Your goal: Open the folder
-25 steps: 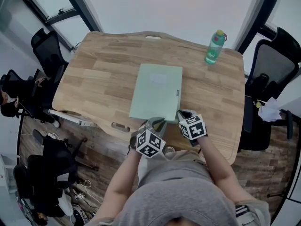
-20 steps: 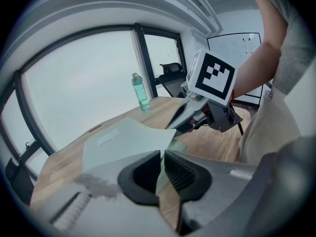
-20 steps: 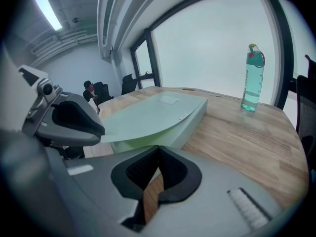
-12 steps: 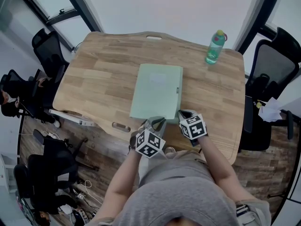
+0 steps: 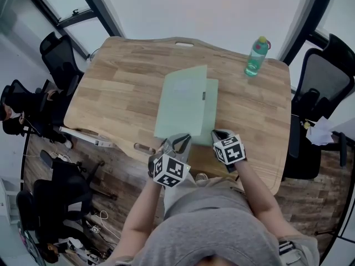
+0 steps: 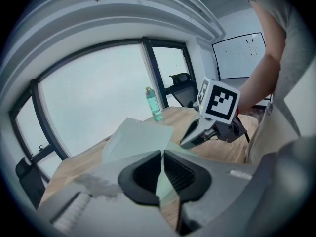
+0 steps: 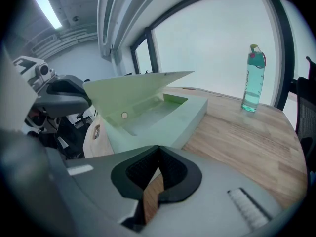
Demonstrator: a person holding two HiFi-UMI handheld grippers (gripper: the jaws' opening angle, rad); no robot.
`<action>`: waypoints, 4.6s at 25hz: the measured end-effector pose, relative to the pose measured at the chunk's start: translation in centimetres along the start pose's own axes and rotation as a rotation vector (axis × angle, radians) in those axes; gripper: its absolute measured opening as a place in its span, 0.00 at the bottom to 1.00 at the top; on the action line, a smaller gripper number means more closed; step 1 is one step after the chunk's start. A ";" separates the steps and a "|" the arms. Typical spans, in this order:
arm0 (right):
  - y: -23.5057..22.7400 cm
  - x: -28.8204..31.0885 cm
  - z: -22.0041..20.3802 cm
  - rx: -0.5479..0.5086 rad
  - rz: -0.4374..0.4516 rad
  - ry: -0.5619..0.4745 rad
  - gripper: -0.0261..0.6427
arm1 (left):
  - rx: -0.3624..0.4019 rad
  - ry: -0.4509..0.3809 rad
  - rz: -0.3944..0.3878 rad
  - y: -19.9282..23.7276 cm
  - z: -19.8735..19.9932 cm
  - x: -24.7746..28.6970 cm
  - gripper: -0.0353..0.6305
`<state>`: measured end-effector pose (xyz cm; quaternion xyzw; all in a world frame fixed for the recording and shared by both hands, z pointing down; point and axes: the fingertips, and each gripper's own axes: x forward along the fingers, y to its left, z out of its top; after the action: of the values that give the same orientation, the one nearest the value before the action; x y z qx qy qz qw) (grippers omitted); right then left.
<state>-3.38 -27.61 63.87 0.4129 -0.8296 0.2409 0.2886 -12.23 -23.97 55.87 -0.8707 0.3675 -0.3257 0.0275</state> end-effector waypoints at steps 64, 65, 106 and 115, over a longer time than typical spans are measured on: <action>0.5 0.6 0.5 -0.018 -0.110 0.096 0.04 | -0.631 0.233 0.720 24.8 -24.2 -9.6 0.35; 0.5 0.6 0.4 -0.019 -0.112 0.097 0.04 | -0.639 0.241 0.720 24.8 -24.6 -9.5 0.36; 0.3 0.6 0.3 -0.004 -0.117 0.086 0.04 | -0.724 0.349 0.749 24.3 -29.0 -7.6 0.42; 0.6 0.6 0.4 -0.052 -0.071 0.082 0.04 | -0.722 0.284 0.732 21.1 -24.7 -8.0 0.42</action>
<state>-4.33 -27.87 63.88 0.4241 -0.8080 0.2257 0.3411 -44.00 -29.40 64.83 -0.5871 0.7360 -0.2622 -0.2118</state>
